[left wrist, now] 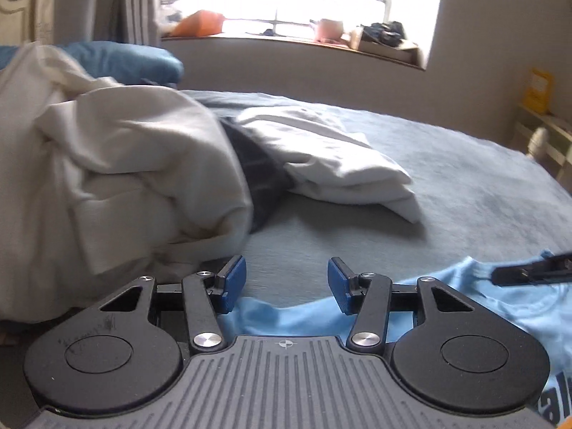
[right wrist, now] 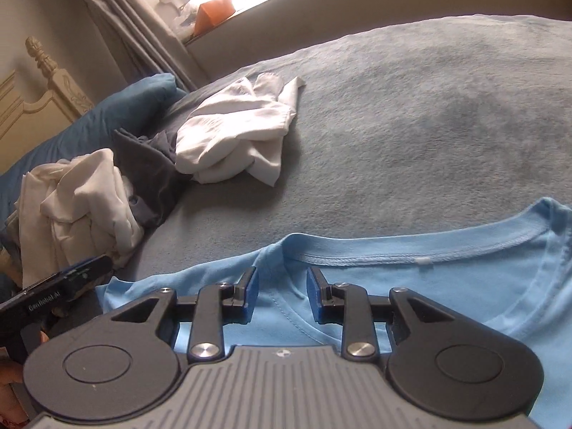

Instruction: Fold clothes

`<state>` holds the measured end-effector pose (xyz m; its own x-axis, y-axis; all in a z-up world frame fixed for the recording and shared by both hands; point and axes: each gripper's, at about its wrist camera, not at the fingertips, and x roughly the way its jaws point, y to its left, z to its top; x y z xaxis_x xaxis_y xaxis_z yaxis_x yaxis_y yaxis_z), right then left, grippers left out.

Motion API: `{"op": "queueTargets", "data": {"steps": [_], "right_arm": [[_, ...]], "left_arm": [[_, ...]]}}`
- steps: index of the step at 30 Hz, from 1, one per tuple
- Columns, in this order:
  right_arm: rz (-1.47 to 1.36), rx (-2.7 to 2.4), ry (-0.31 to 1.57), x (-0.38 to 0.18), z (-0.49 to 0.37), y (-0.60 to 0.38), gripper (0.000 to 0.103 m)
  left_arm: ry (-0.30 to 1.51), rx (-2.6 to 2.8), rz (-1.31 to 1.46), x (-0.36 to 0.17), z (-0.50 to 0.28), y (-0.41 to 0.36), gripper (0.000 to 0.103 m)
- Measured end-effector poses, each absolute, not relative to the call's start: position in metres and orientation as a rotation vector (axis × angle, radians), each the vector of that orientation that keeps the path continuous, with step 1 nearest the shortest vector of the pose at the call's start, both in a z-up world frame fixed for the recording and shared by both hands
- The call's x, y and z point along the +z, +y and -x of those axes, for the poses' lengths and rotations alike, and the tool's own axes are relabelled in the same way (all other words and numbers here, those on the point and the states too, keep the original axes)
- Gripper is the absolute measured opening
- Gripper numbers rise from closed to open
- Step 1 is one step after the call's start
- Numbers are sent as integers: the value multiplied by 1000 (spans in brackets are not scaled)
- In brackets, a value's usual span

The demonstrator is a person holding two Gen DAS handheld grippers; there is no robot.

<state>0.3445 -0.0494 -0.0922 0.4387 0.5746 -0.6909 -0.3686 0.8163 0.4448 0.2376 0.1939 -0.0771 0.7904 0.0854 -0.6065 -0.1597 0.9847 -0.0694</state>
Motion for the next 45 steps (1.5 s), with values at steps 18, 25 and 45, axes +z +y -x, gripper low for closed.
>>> {"op": "queueTargets", "data": {"steps": [18,25,45], "right_arm": [[-4,580,855,-101,-367,-2,1],[-90,555,901,-112,-379,-9,12],[179,346,935,-104,-396,-177,38]], "left_arm": [[687,115,-21,-121,-268,148,51],[673,141,-36,-123,-267,144,56],[672,189,-21,-126,-267,147,71]]}}
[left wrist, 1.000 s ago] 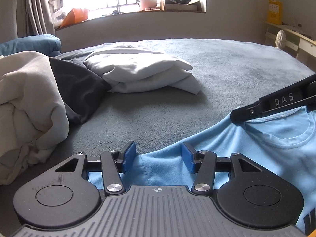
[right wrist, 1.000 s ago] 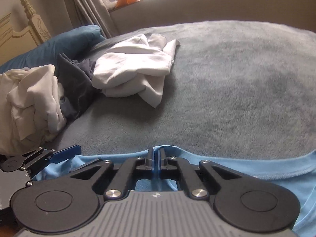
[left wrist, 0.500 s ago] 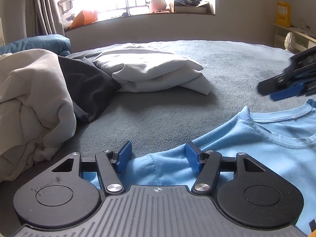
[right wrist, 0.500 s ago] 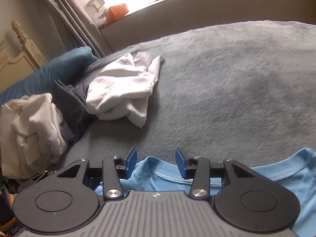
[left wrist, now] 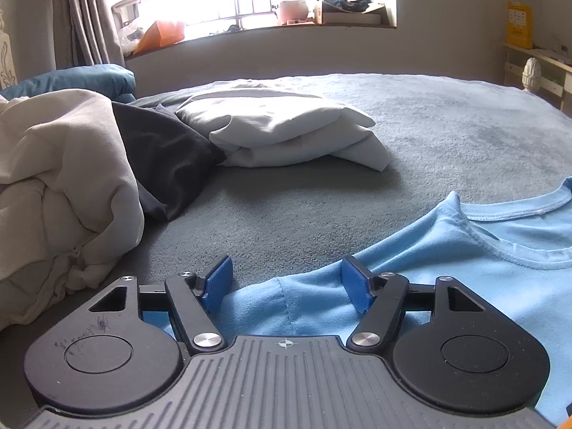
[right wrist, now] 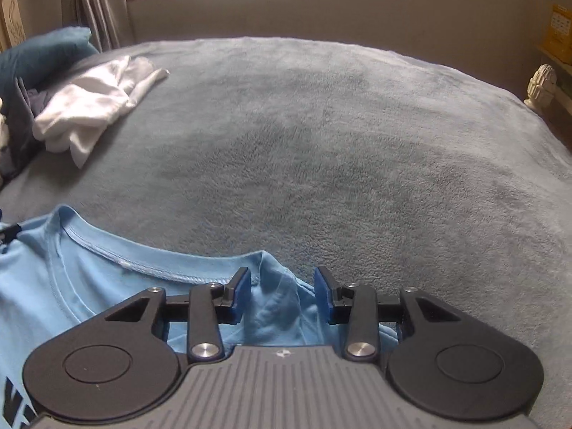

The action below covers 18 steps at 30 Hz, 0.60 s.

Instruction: Fold clothes

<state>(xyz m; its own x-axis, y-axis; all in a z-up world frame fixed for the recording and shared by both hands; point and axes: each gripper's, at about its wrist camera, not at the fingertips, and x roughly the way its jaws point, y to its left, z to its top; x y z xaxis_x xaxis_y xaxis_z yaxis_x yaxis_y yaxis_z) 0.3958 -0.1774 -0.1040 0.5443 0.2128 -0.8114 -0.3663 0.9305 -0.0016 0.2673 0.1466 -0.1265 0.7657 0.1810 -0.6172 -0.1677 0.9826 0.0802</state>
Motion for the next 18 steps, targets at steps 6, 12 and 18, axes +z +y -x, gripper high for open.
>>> {"op": "queueTargets", "data": {"steps": [6,12,18], "right_arm": [[145,340,870,-103,-396,-178,3],[59,278,872,-120,-406,-185,3],[-145,246,894,-114,-408,-204,16]], "left_arm": [[668,205,-22,-127,-267,147,75],[664,212,-38,-127,-267,144,75],[667,221,-46,-127,-267,142,77]]}}
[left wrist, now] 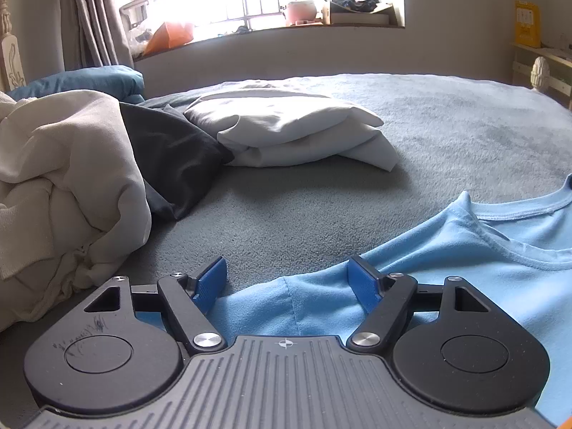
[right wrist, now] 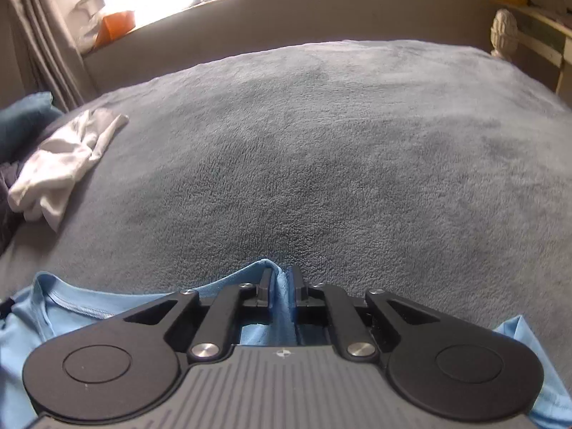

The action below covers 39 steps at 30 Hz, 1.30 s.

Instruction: Fold clothes

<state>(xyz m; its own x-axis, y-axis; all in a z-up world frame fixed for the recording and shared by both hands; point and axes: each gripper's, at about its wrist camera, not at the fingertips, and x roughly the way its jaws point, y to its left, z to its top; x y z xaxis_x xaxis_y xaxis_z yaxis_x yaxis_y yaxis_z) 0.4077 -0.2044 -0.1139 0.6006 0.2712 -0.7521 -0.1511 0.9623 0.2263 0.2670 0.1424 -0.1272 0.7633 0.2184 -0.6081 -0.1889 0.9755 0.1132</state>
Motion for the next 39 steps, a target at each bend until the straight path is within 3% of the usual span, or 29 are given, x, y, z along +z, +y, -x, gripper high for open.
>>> {"op": "queueTargets", "data": {"steps": [2,4,10,21,28,33,39], "right_arm": [[-243,235,888,-106,-402,-216,33],[-299,235,869,-95,-392,-224,38],[-444,316,844,-61,-351,-232,38],[-605,597,856,14,-274,-160,38],[-586,733,925,39,-244,-87,38],[-456,731,1078,28,-233,-22,38],[-224,792,1135,2,-212,56,38]], "left_arm": [[673,228,-33,-127,-268,144,82],[682,229,5,-125,-267,150,88],[672,215,117,-106,-257,169,91],[574,323,199,-12,-165,238,92],[691,298,282,-27,-106,272,92],[777,207,394,-69,-100,272,83],[804,215,633,-107,-106,287,59]]}}
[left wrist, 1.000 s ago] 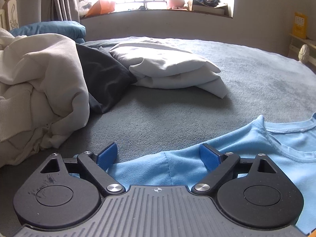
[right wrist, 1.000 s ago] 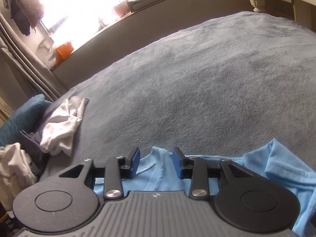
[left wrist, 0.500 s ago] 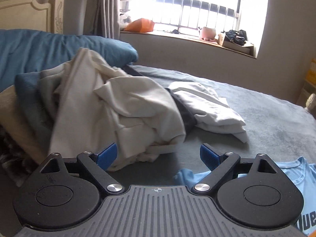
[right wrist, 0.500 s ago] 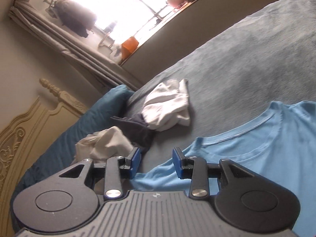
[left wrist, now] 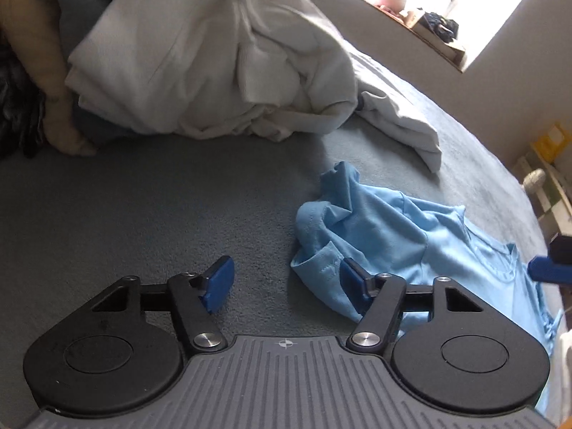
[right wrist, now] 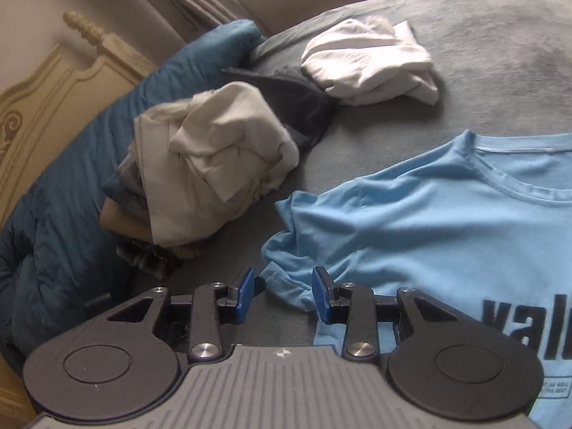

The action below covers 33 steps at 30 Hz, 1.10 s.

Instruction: Fold clothes

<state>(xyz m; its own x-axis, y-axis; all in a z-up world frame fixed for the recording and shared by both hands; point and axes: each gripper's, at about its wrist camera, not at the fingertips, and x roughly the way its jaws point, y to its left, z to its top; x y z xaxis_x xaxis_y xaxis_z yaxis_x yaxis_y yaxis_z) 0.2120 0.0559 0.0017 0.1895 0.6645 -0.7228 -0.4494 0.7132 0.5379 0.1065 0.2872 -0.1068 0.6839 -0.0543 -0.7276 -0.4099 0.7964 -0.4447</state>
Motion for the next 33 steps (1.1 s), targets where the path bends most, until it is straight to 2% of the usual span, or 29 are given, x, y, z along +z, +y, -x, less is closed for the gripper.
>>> {"op": "queueTargets", "data": {"steps": [5,9,12,16,26,30,33], "right_arm": [[276,953,966,-29,-174,129,37],[414,972,929,-64,-169,165,36],[448,954,919,-81,-167,177,31],[428,976,876,-78,-157,170,16],[494,1094,870,-90,-127,161,16],[394,1060,799,-71,-136,145,16],[334,981,798,-66,-155,142,23]], "left_arm": [[750,199,727,-115,-90,306,54],[714,185,804,-119,-79,321,55],[707,150,843,-121,-71,327,56],[726,72,883,-123,-68,332,59],[737,11,995,-133,-72,339,64],[728,20,1006,-133,-71,340,64],[726,29,1031,-136,-70,340,65]]}}
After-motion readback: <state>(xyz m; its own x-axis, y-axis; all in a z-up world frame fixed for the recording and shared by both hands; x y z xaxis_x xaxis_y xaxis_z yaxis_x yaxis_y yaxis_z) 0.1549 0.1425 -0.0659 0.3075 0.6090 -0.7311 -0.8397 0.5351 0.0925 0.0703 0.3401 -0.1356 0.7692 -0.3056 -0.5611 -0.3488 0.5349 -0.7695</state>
